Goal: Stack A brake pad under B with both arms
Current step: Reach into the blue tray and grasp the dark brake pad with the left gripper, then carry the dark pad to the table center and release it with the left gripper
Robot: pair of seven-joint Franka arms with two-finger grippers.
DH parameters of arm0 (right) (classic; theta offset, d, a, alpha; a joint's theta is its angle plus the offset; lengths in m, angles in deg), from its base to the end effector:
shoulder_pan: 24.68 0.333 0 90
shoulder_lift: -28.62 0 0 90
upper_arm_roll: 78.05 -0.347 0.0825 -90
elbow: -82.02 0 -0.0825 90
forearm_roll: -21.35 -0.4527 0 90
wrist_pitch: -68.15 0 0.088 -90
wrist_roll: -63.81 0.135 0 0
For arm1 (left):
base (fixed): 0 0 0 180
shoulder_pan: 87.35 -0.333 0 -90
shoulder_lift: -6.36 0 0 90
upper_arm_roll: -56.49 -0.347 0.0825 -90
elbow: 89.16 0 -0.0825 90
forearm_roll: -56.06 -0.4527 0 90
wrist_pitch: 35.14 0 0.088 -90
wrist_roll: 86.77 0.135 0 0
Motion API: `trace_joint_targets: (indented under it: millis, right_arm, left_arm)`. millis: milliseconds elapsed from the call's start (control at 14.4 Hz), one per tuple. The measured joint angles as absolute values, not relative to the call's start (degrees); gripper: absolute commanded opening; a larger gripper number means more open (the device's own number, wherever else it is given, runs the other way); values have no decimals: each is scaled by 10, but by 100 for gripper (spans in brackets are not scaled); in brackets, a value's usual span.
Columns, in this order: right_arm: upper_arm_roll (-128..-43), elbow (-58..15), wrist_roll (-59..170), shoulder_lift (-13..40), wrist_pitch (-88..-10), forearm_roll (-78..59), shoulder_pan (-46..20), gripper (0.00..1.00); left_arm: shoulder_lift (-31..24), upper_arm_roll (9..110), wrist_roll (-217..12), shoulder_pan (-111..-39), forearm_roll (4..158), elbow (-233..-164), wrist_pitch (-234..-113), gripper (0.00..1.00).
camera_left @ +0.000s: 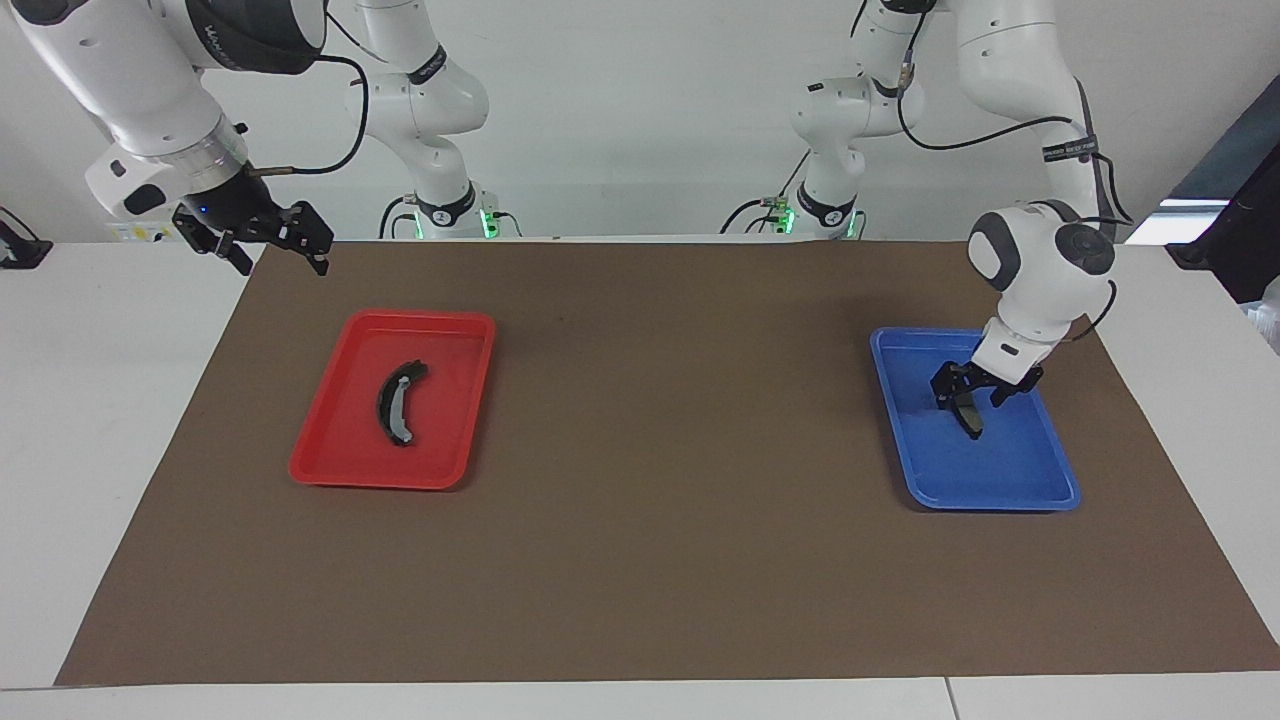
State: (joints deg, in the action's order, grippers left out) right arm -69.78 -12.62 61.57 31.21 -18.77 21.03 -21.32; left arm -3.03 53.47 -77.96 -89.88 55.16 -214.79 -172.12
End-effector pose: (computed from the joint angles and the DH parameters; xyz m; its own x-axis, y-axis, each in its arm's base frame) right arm 0.5955 -0.0521 0.6070 0.9950 -0.0452 -0.0893 -0.0468 -0.9988 -0.0156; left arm 0.6060 0.0595 0.2682 0.9971 -0.0693 0.0308 -0.0686 -0.9973 -0.0247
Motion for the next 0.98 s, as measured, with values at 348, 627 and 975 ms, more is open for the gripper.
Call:
trace_joint_targets:
  millis: [348, 627, 975]
  right_arm:
    - [-698, -126, 616, 312, -188, 210, -213, 100]
    - [-698, -126, 616, 312, -188, 210, -213, 100]
    - [-698, -126, 616, 312, -188, 210, -213, 100]
  left_arm:
    - [-34, 535, -761, -913, 552, -2174, -1751, 89]
    - [-34, 534, -748, -929, 552, -2177, -1749, 21]
    - [-23, 542, -748, -928, 552, -2176, -1743, 1]
